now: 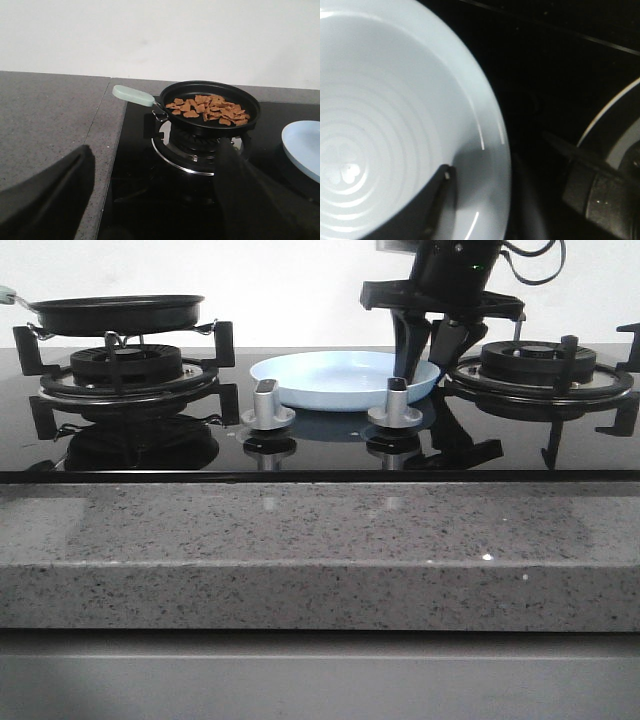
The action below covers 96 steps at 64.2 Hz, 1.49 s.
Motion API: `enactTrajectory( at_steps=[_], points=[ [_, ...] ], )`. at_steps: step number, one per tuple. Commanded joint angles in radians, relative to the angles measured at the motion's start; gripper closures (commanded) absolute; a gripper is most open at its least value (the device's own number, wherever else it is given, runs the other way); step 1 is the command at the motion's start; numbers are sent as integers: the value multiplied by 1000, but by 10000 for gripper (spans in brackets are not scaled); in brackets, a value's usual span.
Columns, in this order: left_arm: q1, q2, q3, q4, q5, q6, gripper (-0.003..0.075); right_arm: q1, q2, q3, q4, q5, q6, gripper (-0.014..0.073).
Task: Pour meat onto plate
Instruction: 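Lower the right gripper onto the rim of the light blue plate, then grasp the plate rim with the right gripper and lift it, tilted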
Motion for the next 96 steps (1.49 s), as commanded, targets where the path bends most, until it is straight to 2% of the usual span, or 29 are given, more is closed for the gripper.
enactTrajectory(
  at_steps=[1, 6, 7, 30, 59, 70, 88, 96],
  points=[
    [-5, 3, -38, -3, -87, -2, 230, 2, -57, -18, 10, 98, -11, 524],
    [-5, 3, -38, -3, -87, -2, 230, 2, -57, -18, 10, 98, -11, 665],
    [-5, 3, -38, -3, -87, -2, 230, 2, -57, -18, 10, 98, -11, 670],
    [-5, 3, -38, -3, -87, -2, 230, -11, -131, -23, 16, 98, -11, 652],
    [-5, 3, -38, -3, -87, -2, 230, -28, -284, 9, 120, 98, -15, 652],
    [-5, 3, -38, -3, -87, -2, 230, 27, -373, 165, 132, 52, -55, 652],
    [-5, 3, -38, -5, -87, -2, 230, 80, -592, 615, 136, -260, -58, 652],
    [-5, 3, -38, -5, -87, -2, 230, 80, -632, 711, 139, -340, -58, 652]
  ],
)
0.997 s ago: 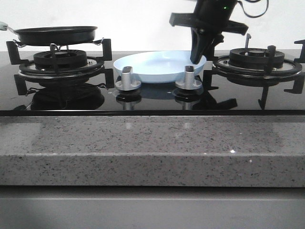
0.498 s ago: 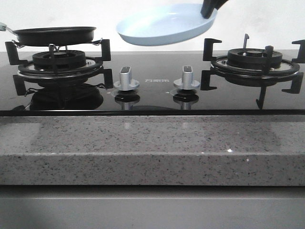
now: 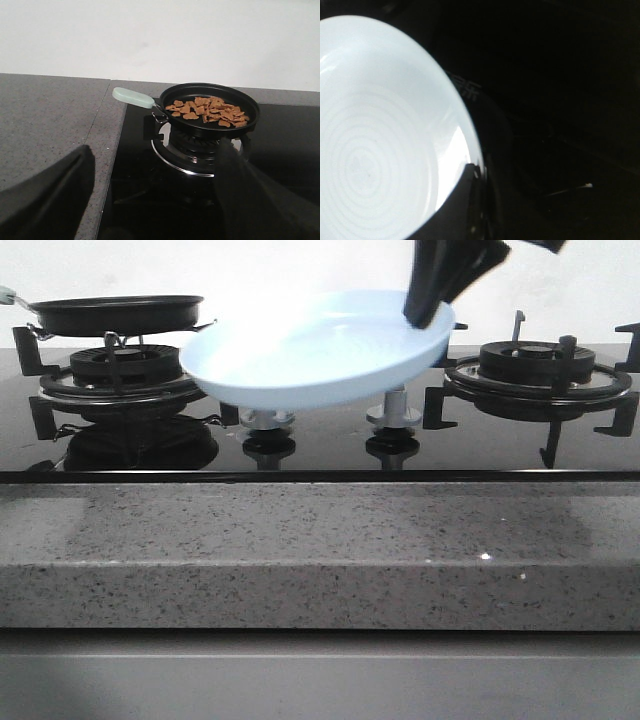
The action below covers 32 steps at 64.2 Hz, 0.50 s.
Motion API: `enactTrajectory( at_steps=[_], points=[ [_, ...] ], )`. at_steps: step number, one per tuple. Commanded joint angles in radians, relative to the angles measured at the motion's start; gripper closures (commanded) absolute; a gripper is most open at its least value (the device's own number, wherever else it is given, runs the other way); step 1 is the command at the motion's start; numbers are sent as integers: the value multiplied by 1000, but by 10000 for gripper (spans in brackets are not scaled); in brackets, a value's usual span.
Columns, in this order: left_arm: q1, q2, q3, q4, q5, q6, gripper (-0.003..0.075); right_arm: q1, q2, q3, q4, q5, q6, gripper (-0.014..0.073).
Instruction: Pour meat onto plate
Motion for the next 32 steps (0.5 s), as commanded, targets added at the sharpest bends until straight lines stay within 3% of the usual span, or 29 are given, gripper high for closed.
enactTrajectory(
  at_steps=[1, 23, 32],
  points=[
    [-5, 3, -38, -5, -84, -2, 230, -2, -82, 34, 20, -121, -11, 652],
    [-5, 6, -41, -80, -55, -2, 230, -2, -82, 39, 20, -132, -11, 652],
    [-4, 112, -83, -161, -40, -5, 230, -2, -82, 39, 20, -132, -11, 652]
  ],
)
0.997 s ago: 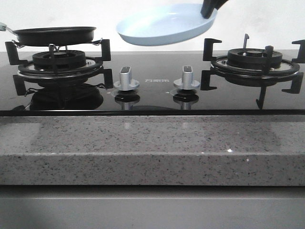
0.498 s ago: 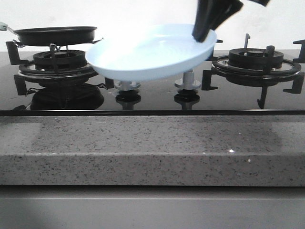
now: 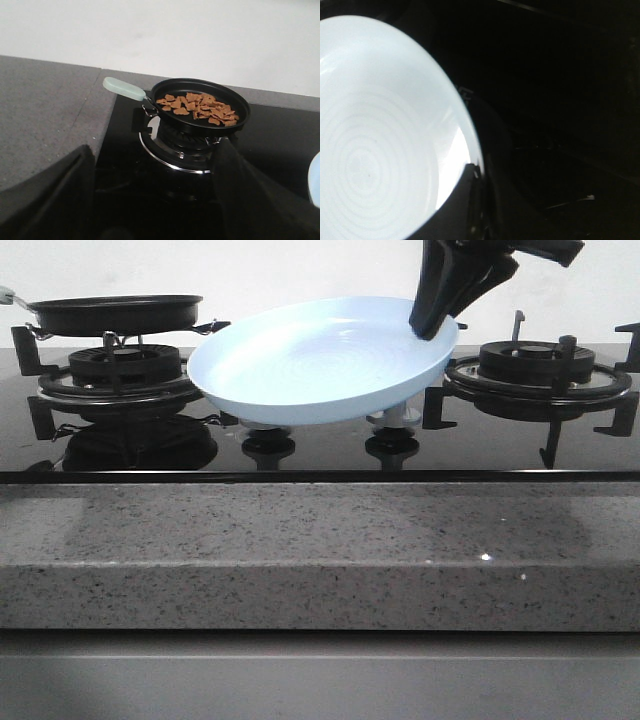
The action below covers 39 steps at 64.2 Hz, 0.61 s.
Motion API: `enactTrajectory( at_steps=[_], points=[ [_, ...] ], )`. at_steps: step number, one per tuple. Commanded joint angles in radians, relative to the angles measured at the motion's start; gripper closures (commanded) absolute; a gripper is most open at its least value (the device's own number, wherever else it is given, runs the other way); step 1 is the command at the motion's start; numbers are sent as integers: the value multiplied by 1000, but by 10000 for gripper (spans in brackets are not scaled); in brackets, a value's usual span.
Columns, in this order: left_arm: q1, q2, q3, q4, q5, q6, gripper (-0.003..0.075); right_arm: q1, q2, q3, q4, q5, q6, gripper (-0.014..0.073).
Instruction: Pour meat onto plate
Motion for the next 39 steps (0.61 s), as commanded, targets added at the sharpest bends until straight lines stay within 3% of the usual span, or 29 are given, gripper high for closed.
enactTrajectory(
  at_steps=[1, 23, 39],
  points=[
    [-4, 84, -78, -66, -61, -5, 230, -2, -54, -24, 19, -46, -11, 652],
    [7, 505, -432, -231, 60, -6, 227, -2, -54, -24, 19, -46, -11, 652],
    [159, 665, -551, -484, 195, -2, 225, -2, -54, -24, 19, -46, -11, 652]
  ],
)
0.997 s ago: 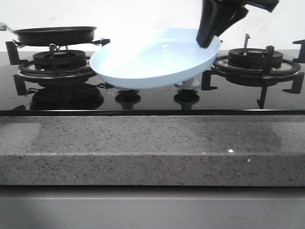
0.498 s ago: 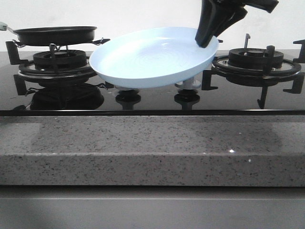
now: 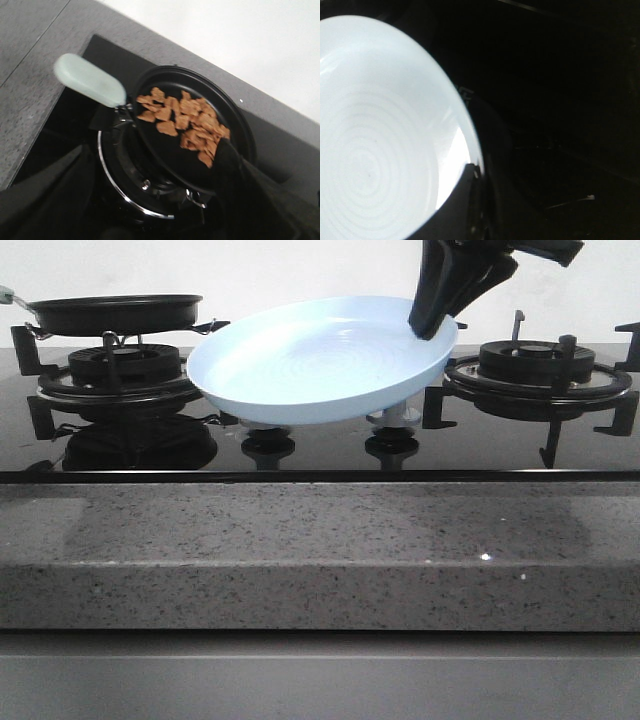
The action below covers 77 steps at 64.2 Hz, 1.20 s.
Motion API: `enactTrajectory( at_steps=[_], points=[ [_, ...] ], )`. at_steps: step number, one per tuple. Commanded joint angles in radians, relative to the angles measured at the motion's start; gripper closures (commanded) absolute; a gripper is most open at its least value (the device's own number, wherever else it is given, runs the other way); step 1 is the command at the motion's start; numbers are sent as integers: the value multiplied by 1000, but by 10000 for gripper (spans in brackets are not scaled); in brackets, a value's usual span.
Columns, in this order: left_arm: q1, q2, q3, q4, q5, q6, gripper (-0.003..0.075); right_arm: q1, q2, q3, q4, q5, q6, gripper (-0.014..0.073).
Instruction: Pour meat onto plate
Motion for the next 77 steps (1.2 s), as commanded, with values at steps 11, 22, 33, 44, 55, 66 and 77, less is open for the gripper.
enactTrajectory(
  at_steps=[11, 22, 33, 44, 55, 66, 77],
  points=[
    [197, 95, -69, -437, 135, 162, 225, -2, -54, -24, 19, -46, -9, 652],
    [259, 202, -70, -791, 264, 389, 225, -2, -54, -24, 19, -46, -9, 652],
    [259, 307, -136, -857, 342, 419, 226, -2, -54, -24, 19, -46, -9, 652],
    [249, 381, -235, -865, 367, 417, 226, -2, -54, -24, 19, -46, -9, 652],
    [223, 431, -292, -865, 376, 413, 227, -2, -54, -24, 19, -46, -9, 652],
    [201, 464, -307, -865, 376, 408, 227, -2, -54, -24, 19, -46, -9, 652],
    [195, 480, -307, -865, 385, 405, 289, -2, -54, -24, 19, -46, -9, 652]
  ],
)
